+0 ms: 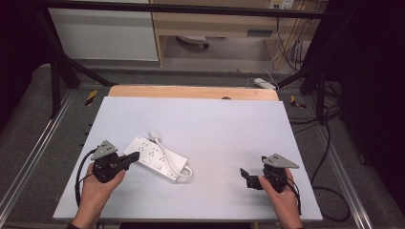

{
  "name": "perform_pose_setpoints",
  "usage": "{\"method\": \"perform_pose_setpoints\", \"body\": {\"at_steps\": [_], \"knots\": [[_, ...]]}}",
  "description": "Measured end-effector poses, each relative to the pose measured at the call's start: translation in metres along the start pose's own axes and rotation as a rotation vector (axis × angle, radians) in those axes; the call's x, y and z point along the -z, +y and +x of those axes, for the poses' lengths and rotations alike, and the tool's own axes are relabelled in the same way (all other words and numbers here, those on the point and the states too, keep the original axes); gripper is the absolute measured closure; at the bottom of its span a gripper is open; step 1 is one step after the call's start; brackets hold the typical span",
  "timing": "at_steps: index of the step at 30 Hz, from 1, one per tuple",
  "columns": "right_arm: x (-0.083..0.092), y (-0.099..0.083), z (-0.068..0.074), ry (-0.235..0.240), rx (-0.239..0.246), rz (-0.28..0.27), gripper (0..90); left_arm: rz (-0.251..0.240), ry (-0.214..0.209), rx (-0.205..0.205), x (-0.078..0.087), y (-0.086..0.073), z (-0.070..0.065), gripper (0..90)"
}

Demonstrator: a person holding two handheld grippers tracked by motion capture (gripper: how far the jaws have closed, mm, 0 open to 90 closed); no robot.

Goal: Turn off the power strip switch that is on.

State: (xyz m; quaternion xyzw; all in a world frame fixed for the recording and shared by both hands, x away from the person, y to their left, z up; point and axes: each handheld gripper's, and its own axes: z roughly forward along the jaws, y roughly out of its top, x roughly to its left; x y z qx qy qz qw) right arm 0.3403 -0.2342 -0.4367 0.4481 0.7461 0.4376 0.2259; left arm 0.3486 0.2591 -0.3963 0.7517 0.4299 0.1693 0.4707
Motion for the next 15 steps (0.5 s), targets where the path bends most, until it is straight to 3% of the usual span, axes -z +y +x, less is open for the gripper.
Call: {"method": "perform_pose_setpoints", "body": {"at_steps": [15], "knots": [[-0.0015, 0.001, 0.0005, 0.001, 0.003, 0.002, 4.3, 0.054, -0.003, -0.022, -0.0102, -0.0045, 0.0012, 90.0]]}}
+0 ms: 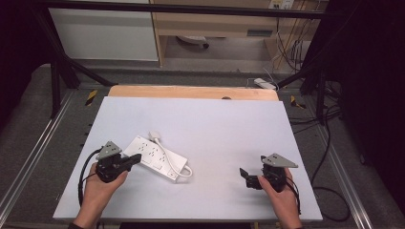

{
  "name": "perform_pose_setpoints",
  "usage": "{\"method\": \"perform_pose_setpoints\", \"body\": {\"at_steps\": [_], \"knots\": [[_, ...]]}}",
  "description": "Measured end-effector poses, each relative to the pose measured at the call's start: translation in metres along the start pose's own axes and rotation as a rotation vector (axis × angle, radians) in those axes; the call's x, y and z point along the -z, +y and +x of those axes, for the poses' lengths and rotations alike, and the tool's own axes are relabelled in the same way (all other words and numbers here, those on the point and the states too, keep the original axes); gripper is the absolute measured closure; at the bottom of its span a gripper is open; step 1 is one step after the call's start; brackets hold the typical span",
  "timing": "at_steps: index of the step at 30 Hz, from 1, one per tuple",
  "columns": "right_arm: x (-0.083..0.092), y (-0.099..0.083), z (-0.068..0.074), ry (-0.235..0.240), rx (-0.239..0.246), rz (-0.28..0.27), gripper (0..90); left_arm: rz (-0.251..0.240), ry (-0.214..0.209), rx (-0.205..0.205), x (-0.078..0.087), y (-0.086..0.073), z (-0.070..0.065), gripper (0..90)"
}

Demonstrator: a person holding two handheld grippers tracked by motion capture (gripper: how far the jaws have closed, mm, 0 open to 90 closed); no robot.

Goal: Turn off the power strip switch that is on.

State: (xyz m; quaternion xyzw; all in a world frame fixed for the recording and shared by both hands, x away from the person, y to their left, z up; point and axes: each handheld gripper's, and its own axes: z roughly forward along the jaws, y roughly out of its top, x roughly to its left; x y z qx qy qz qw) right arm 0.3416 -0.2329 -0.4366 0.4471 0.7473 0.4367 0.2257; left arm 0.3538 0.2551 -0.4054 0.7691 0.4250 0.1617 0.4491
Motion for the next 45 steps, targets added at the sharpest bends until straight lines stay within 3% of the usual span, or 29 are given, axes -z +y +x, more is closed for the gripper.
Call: {"method": "perform_pose_setpoints", "body": {"at_steps": [18, 45], "knots": [[0.0, -0.001, 0.0, 0.001, 0.007, 0.007, 4.3, 0.045, -0.001, -0.024, -0.017, 0.003, 0.002, 90.0], [0.0, -0.001, 0.002, 0.004, 0.016, 0.006, 4.0, 0.067, 0.019, -0.017, -0.029, 0.001, 0.013, 90.0]]}}
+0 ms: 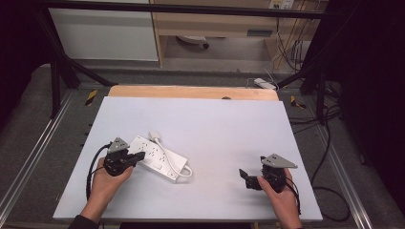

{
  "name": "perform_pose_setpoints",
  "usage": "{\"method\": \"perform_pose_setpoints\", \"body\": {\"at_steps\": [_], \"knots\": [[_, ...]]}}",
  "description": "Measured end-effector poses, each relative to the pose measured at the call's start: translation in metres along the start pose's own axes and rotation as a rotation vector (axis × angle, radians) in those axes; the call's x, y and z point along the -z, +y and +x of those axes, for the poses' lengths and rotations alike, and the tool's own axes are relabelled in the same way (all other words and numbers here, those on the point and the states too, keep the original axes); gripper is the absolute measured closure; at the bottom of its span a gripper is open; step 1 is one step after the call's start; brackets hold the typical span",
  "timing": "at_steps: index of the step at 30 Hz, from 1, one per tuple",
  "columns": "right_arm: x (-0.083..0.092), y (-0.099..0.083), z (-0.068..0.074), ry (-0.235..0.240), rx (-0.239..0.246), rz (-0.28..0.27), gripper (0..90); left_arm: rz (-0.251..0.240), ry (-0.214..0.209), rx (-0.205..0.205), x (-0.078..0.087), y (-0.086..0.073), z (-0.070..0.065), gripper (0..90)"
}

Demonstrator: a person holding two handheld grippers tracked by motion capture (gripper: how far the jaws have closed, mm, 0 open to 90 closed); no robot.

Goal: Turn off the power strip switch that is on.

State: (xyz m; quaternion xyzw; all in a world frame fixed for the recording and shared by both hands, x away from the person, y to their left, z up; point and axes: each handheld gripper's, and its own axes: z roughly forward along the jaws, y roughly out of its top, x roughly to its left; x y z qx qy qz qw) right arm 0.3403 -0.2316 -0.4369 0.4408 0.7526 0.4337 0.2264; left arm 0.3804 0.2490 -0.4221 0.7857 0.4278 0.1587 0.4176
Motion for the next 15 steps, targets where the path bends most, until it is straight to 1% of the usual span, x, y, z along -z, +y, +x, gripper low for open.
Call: {"method": "perform_pose_setpoints", "body": {"at_steps": [15], "knots": [[0.0008, 0.0001, 0.0003, 0.003, 0.0, 0.0, 4.0, 0.013, 0.018, -0.006, -0.0047, -0.0019, 0.0018, 90.0]]}}
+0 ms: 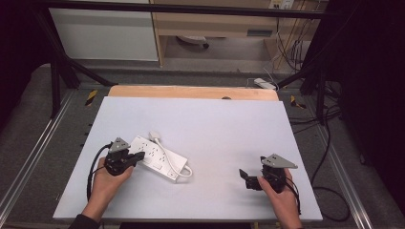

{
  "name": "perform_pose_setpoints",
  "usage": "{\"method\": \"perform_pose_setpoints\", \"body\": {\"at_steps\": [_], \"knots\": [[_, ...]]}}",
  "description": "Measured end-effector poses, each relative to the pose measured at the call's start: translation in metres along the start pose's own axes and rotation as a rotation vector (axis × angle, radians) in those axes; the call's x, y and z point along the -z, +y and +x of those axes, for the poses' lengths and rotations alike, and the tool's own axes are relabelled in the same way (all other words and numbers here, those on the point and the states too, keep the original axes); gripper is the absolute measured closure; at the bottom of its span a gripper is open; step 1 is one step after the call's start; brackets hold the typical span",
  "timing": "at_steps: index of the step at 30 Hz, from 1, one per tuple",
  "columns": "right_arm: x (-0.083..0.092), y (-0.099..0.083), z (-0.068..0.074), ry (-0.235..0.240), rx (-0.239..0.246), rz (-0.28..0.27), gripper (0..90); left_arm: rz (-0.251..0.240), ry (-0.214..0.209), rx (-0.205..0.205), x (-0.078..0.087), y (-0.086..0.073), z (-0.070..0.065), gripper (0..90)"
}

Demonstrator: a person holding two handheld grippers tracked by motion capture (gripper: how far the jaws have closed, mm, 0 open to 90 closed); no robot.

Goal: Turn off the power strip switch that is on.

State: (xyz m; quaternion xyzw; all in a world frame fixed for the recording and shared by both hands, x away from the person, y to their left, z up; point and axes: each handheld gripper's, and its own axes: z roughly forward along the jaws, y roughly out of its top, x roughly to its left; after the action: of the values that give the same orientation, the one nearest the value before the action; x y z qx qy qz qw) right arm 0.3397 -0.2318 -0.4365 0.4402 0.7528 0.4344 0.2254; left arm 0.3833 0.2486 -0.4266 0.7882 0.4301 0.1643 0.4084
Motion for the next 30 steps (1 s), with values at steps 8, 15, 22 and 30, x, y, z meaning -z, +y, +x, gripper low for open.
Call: {"method": "perform_pose_setpoints", "body": {"at_steps": [8, 15, 22, 30], "knots": [[0.0, 0.0, 0.0, 0.001, -0.002, 0.001, 4.0, 0.007, 0.005, -0.007, -0.0023, -0.0002, -0.0005, 90.0], [0.0002, -0.0001, 0.0001, 0.002, -0.001, 0.002, 4.0, 0.014, 0.008, -0.013, -0.0037, -0.0007, -0.0009, 90.0], [0.0001, -0.0001, 0.0, 0.002, 0.0, 0.001, 4.0, 0.017, 0.009, -0.012, -0.0044, -0.0012, -0.0007, 90.0], [0.0002, -0.0002, 0.0001, 0.002, -0.001, 0.001, 4.0, 0.021, 0.013, -0.019, -0.0052, -0.0015, -0.0016, 90.0]]}}
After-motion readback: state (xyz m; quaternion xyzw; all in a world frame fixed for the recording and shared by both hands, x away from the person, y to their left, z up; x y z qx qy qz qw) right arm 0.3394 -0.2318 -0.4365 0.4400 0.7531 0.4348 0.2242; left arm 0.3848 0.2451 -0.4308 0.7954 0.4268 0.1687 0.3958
